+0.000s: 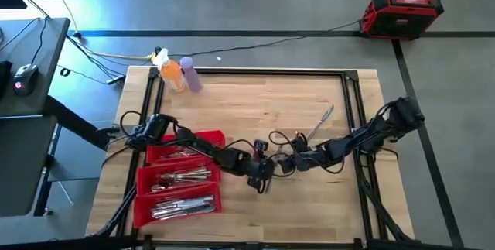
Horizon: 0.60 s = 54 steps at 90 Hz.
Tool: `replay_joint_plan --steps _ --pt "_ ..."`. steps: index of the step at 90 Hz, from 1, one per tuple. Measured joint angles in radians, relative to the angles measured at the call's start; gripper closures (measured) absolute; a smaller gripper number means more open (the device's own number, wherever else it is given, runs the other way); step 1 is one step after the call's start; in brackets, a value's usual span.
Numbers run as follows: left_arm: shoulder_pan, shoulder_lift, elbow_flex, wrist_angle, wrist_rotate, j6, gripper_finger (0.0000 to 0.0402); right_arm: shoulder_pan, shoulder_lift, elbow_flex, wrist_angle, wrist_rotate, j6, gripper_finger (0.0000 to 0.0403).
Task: Sort silverware
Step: Put the silver knife in the bottom red bin
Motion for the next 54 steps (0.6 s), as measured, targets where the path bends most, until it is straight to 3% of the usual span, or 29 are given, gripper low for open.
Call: replay_joint_plan --steps 18,54 --pt "0.058 0.057 0.005 0.102 0.137 -0.095 0.0401 -0.007 0.028 0.021 0.002 0.007 0.022 0.0221" --pt "0.071 0.100 0.000 0.154 0.133 -0.144 0.0401 -0.001 0.033 0.038 -0.007 0.025 0.021 0.0221"
